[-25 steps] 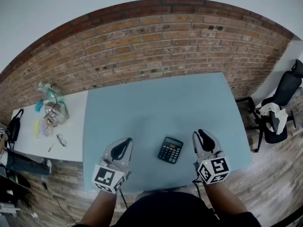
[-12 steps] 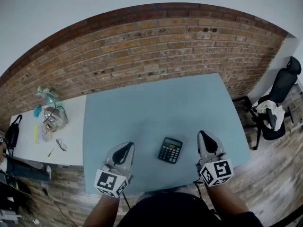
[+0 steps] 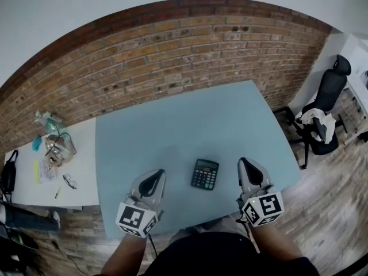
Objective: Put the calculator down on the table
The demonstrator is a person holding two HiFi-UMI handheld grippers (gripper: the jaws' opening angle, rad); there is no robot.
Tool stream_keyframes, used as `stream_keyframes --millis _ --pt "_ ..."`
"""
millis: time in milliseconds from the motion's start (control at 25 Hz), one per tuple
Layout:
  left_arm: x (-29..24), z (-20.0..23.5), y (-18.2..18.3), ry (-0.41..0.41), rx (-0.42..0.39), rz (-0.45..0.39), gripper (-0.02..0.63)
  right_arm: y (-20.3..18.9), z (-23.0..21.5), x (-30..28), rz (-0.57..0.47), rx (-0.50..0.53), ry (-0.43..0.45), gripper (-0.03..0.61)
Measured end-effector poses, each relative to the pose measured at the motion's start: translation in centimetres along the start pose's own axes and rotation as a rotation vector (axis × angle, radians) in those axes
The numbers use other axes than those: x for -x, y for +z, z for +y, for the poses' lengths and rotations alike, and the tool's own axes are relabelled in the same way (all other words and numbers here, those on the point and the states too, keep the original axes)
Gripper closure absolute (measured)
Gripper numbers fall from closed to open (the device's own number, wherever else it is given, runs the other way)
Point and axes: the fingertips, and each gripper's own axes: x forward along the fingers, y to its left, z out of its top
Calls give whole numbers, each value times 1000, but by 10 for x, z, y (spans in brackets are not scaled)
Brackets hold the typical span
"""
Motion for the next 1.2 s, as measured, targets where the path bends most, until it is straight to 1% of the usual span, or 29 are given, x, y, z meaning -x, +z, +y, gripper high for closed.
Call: stream_keyframes --millis 160,360,480,600,720,840,960,1200 --pt "6 -4 5 -9 -15 -5 611 6 0 8 -16 11 -6 575" --pt "13 -6 4 20 -20 8 611 6 -1 12 -19 22 13 574" --pt "15 -15 0 44 -13 22 611 6 -2 18 -9 30 42 574" --pt "20 -28 -1 74 -2 24 611 3 -1 25 14 28 94 574" --pt "26 -52 -1 83 -2 15 611 -7 -5 39 28 17 130 575" --pt "33 -77 -13 91 -2 39 611 -17 -11 55 28 -6 148 574" --pt "42 -101 -18 112 -3 54 611 -20 -11 74 24 -15 188 575" --pt "67 -160 -13 129 -27 24 611 -23 -7 113 9 -15 268 575"
